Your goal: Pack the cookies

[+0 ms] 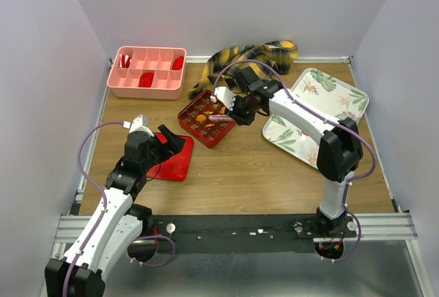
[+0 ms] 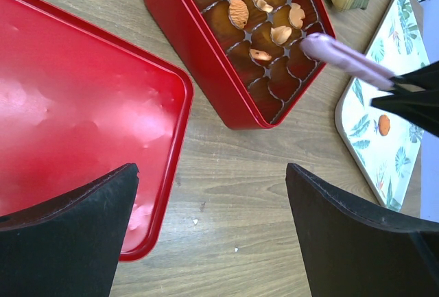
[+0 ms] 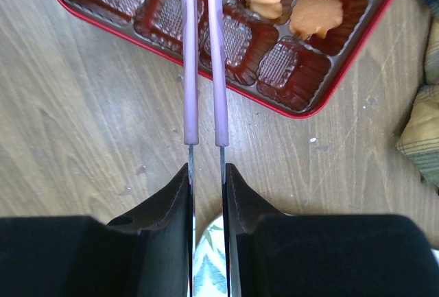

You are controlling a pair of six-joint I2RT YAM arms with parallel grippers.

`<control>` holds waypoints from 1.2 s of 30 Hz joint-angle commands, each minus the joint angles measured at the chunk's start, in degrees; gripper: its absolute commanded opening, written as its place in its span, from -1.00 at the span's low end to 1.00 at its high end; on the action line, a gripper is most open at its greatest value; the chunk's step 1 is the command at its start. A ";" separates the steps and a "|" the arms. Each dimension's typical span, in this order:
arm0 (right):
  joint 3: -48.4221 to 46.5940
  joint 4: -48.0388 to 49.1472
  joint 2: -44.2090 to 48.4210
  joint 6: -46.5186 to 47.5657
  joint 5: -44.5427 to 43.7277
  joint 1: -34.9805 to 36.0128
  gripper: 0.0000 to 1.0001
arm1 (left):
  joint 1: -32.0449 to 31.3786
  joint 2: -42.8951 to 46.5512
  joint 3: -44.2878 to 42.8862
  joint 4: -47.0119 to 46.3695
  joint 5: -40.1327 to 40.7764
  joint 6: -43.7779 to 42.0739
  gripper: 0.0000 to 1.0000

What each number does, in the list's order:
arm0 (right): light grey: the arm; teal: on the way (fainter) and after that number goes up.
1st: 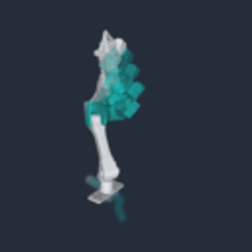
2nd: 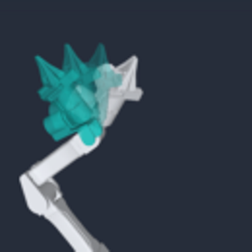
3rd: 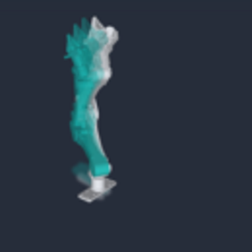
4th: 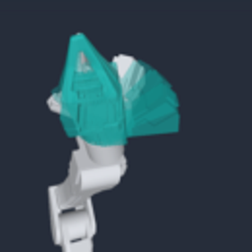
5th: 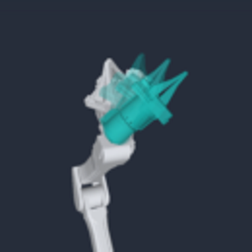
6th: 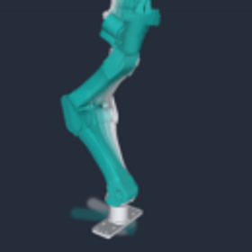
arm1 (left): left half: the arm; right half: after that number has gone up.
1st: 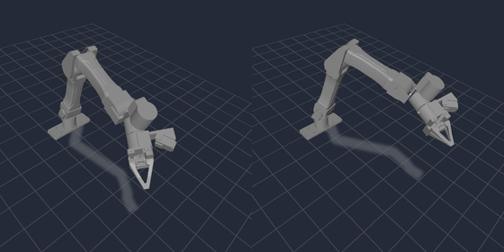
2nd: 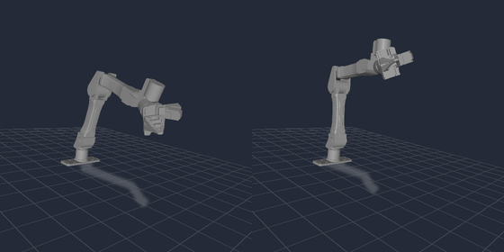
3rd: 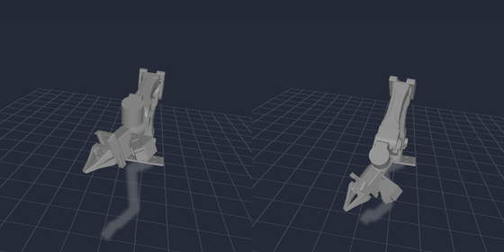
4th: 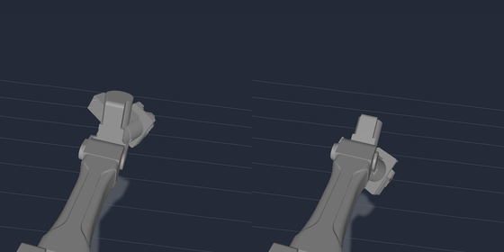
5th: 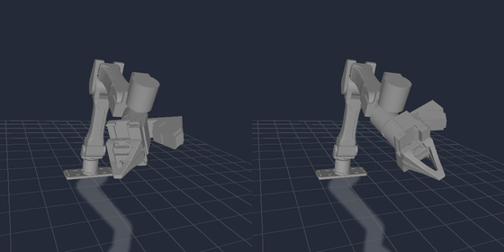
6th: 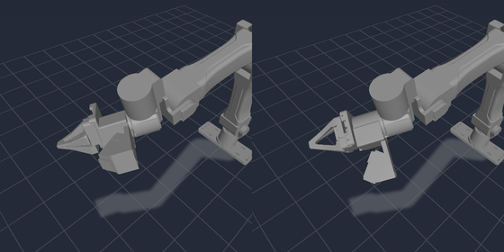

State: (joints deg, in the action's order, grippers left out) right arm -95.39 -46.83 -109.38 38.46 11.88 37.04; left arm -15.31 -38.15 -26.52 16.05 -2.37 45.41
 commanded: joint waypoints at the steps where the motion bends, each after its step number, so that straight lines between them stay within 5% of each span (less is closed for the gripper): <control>1: 1.26 -1.60 6.11 -4.18 4.20 -3.19 -0.62 | 0.55 1.06 0.07 0.38 0.79 -0.67 0.97; 23: 33.25 -3.01 28.69 -1.81 4.74 -48.27 -0.56 | 0.72 -4.30 1.39 -6.47 -2.37 -0.41 0.97; 36: 36.86 -1.51 26.07 0.74 3.68 -53.74 -0.27 | 0.81 -4.83 2.18 -7.79 -3.25 -0.23 0.97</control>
State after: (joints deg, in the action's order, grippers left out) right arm -58.17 -49.34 -81.87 38.39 15.75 -16.47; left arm -14.96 -43.72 -25.26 9.41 -4.51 45.45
